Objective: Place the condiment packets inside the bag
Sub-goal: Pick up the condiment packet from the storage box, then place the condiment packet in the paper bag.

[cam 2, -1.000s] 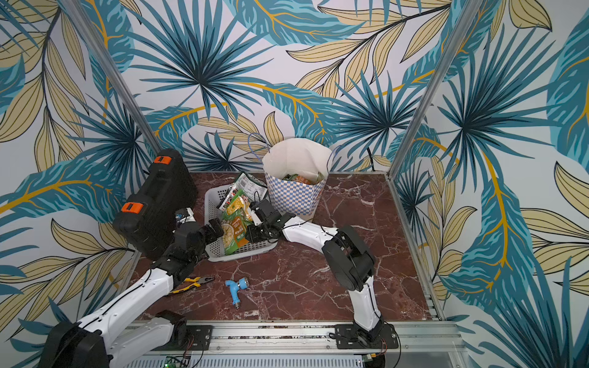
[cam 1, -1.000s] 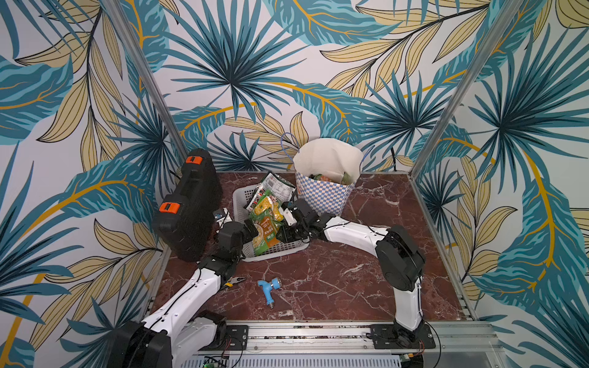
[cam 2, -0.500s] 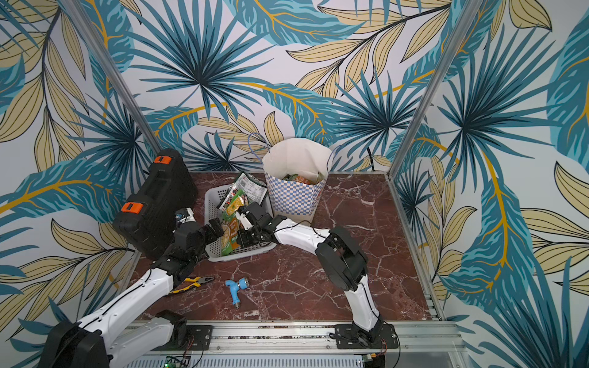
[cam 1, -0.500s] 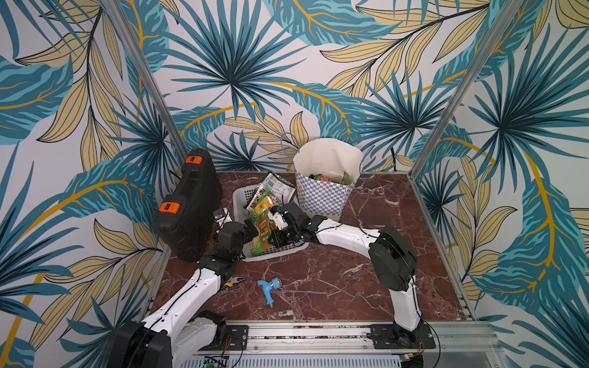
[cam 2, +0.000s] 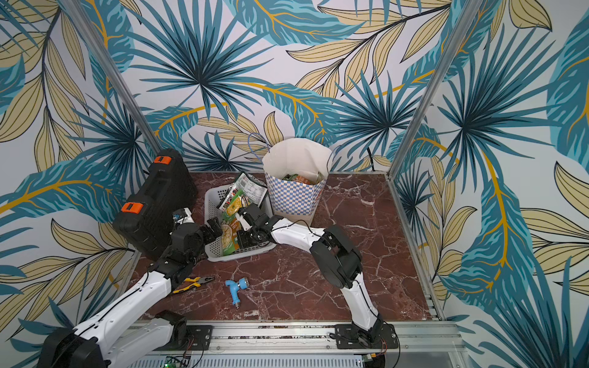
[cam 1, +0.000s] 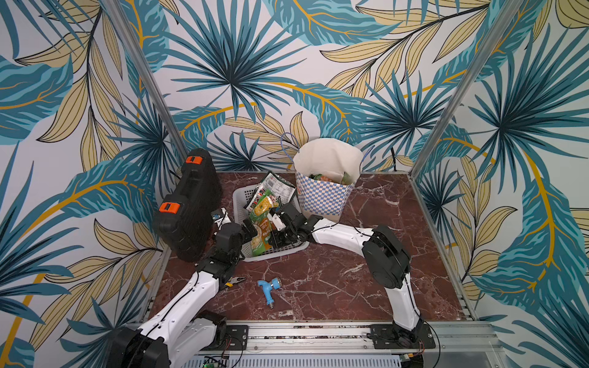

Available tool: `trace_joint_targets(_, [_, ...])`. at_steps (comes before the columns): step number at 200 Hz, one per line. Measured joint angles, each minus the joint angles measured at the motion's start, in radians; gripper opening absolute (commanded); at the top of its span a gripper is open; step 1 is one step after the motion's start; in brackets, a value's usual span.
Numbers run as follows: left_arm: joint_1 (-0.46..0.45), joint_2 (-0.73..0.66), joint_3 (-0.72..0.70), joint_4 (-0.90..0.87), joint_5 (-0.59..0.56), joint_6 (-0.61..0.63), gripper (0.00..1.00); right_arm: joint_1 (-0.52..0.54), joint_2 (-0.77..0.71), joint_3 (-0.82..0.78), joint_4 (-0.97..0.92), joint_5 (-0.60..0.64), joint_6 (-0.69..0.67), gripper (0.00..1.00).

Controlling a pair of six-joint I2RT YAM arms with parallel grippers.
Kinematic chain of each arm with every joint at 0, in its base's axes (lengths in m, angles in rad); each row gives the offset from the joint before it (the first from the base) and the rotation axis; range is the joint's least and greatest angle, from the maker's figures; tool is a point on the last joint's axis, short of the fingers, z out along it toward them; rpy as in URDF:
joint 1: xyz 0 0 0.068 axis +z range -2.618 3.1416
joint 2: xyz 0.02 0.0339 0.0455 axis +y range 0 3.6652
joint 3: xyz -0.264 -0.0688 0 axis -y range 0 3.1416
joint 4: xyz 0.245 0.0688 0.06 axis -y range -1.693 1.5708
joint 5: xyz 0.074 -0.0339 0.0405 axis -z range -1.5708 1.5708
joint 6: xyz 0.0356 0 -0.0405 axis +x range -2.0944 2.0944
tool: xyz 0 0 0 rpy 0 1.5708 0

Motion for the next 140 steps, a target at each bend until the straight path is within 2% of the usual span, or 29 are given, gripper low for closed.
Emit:
trace_joint_targets(29, [0.0,-0.005,-0.004,0.001,-0.001,0.0,1.0,0.0,-0.06,-0.045,-0.001,0.047,-0.008,0.0])
trace_joint_targets(66, [0.0,-0.029,-0.013,0.002,-0.001,0.001,1.0,0.0,-0.23,-0.103,0.003,0.116,-0.036,0.0])
trace_joint_targets(102, [0.0,-0.039,-0.013,0.008,0.009,0.011,1.0,0.0,-0.382,-0.117,0.015,0.179,-0.07,0.0])
trace_joint_targets(140, [0.0,-0.04,-0.013,0.011,0.027,0.014,1.0,0.0,-0.47,-0.12,0.013,0.233,-0.101,0.0])
